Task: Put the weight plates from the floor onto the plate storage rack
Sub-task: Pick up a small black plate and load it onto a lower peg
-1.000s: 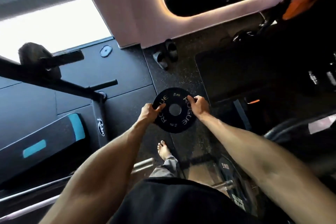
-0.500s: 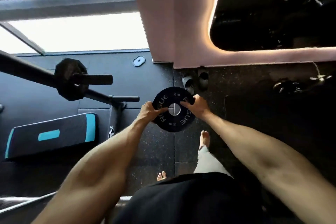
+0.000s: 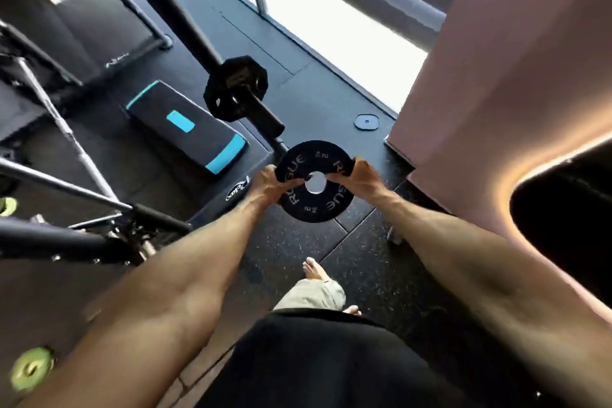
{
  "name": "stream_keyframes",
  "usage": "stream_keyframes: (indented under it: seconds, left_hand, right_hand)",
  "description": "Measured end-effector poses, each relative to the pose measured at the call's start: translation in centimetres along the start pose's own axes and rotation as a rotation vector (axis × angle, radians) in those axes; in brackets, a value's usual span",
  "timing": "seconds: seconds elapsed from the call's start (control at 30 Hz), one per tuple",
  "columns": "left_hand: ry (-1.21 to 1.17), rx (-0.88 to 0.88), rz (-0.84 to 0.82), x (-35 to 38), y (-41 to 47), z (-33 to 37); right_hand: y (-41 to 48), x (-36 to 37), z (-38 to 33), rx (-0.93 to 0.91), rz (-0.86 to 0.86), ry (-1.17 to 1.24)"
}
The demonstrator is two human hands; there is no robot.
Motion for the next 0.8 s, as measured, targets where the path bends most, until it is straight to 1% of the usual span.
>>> stream_keyframes:
  seconds: [0.13,0.23,0.37,0.57,0.8]
  left_hand:
    - [0.004,-0.045,0.118,-1.8,1.5,-0.5]
    - [0.012,-0.123,0.168,-2.9,2.8,-1.5]
    - [0.067,-0.152,0.231,-4.5,3.5,-1.5]
    - [0.109,-0.201,0.390,-5.1,4.5,-1.6]
    - [0.073,-0.191,0.545,-4.8,6.7,-0.2]
  right_hand:
    - [4.6,0.6,-2.3,-0.069,-0.068,-0.059]
    - [6.7,1.1,-4.1,-0.113,-0.108,-0.081]
    - [9.1,1.5,-6.3,-0.191,-0.156,-0.150]
    - [12.1,1.6,-7.9,-0.334,-0.184,-0.243]
    - [16.3,1.6,-8.4,-0.454,-0.147,-0.249]
Point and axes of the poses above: each hand's wrist, its own y-axis towards the middle knuckle, its own x-axis out of the palm, z = x × y, the point moved 1 cm from there along y, towards the middle knuckle, and after that the axes turned 2 degrees about -x, right-handed, at the moved point
